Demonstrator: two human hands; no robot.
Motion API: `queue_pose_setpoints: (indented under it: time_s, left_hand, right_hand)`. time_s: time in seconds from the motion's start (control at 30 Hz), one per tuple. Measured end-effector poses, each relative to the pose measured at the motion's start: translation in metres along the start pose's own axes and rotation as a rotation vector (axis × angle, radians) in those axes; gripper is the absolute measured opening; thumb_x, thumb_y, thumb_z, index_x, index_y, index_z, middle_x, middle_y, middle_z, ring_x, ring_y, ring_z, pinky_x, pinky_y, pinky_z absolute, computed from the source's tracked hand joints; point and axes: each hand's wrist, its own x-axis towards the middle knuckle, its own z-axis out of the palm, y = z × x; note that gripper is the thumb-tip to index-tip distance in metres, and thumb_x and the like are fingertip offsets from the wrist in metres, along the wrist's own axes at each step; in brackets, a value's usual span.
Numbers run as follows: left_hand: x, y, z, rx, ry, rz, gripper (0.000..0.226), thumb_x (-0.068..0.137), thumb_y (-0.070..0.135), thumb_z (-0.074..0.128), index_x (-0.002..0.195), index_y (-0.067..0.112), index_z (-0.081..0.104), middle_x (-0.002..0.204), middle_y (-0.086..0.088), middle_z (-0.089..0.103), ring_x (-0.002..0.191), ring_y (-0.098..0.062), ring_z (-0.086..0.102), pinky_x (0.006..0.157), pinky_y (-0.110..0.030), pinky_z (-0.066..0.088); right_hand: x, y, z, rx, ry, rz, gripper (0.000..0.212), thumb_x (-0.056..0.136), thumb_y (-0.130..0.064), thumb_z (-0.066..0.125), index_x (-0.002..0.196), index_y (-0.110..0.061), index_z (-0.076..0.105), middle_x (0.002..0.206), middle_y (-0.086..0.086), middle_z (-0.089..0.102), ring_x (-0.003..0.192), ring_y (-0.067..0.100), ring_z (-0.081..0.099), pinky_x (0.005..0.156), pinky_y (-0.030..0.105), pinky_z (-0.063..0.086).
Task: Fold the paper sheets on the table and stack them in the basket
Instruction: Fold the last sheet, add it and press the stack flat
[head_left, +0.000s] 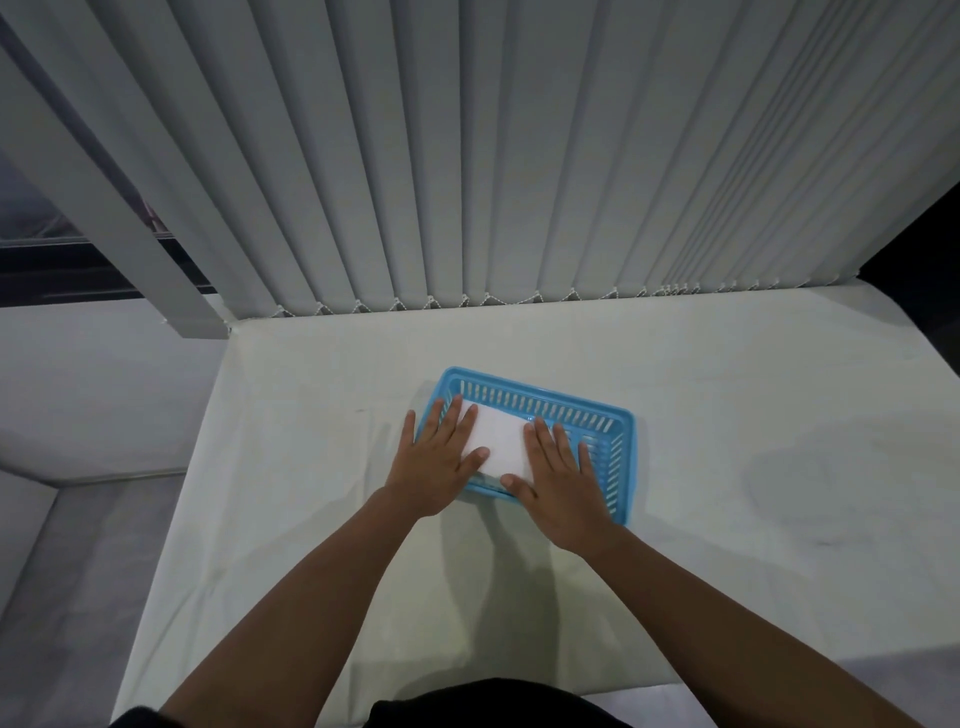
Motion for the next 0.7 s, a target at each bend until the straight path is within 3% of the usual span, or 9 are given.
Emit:
queue_pose_setpoints:
  time_s: [0.17,0.3,0.4,0.5,0.57,0.63,0.7]
  left_hand:
    - [0.001,-0.004,0.002,0.029,0.041,0.012,0.096,0.074,0.068,-0.027,0.152,0.020,0.001,0.162,-0.005,0.001,0.149,-0.028,0.001,0.118,-0.053,0.003]
    - [-0.002,-0.005,-0.004,-0.083,0.027,-0.002,0.103,0.066,0.075,-0.029,0.151,0.022,-0.004,0.162,-0.001,-0.007,0.149,-0.020,-0.007,0.120,-0.047,0.000]
    - [0.000,-0.005,-0.021,-0.336,0.092,-0.106,0.077,0.087,0.065,0.002,0.152,0.024,0.001,0.162,0.002,-0.003,0.149,-0.015,-0.004,0.121,-0.041,0.000]
    - [0.009,-0.013,-0.028,-0.708,0.137,-0.306,0.060,0.100,0.047,0.024,0.152,0.022,0.009,0.162,0.000,0.006,0.149,-0.017,0.006,0.121,-0.038,0.003]
    - [0.014,-0.022,-0.024,-0.923,0.058,-0.399,0.068,0.095,0.058,0.027,0.152,0.023,0.015,0.160,-0.001,0.016,0.147,-0.020,0.017,0.122,-0.039,0.010]
    - [0.015,-0.028,-0.013,-1.121,-0.043,-0.449,0.089,0.078,0.083,0.027,0.147,0.026,0.030,0.155,-0.001,0.033,0.141,-0.021,0.034,0.120,-0.044,0.020]
    - [0.017,-0.030,0.000,-1.199,-0.057,-0.462,0.085,0.077,0.082,0.027,0.136,0.024,0.047,0.140,-0.002,0.051,0.128,-0.020,0.048,0.115,-0.045,0.030]
  right_hand:
    - [0.001,0.006,0.003,0.013,0.038,-0.003,0.090,0.082,-0.071,0.000,0.153,-0.016,0.004,0.163,0.003,0.003,0.149,0.026,-0.002,0.117,0.045,-0.004]
    - [-0.003,0.002,-0.002,0.059,0.058,0.052,0.097,0.076,-0.076,-0.006,0.153,-0.017,0.002,0.163,0.003,-0.001,0.149,0.026,-0.005,0.118,0.044,-0.004]
    - [-0.011,0.007,-0.007,0.237,0.201,0.221,0.089,0.082,-0.074,0.009,0.153,-0.020,0.009,0.162,0.003,0.007,0.149,0.026,0.007,0.119,0.042,0.002]
    - [-0.021,0.016,-0.002,0.354,0.398,0.466,0.075,0.090,-0.057,0.038,0.151,-0.017,0.022,0.159,0.014,0.019,0.141,0.038,0.025,0.117,0.047,0.017]
    - [-0.026,0.019,0.000,0.464,0.401,0.659,0.075,0.091,-0.045,0.052,0.151,-0.014,0.020,0.158,0.018,0.019,0.139,0.040,0.026,0.116,0.047,0.017]
    - [-0.029,0.022,-0.001,0.674,0.361,0.793,0.078,0.092,-0.040,0.055,0.152,-0.013,0.014,0.158,0.018,0.018,0.141,0.039,0.025,0.115,0.047,0.018]
    - [-0.028,0.025,-0.001,0.921,0.356,0.836,0.079,0.092,-0.038,0.056,0.152,-0.013,0.011,0.157,0.017,0.022,0.141,0.035,0.029,0.114,0.047,0.026]
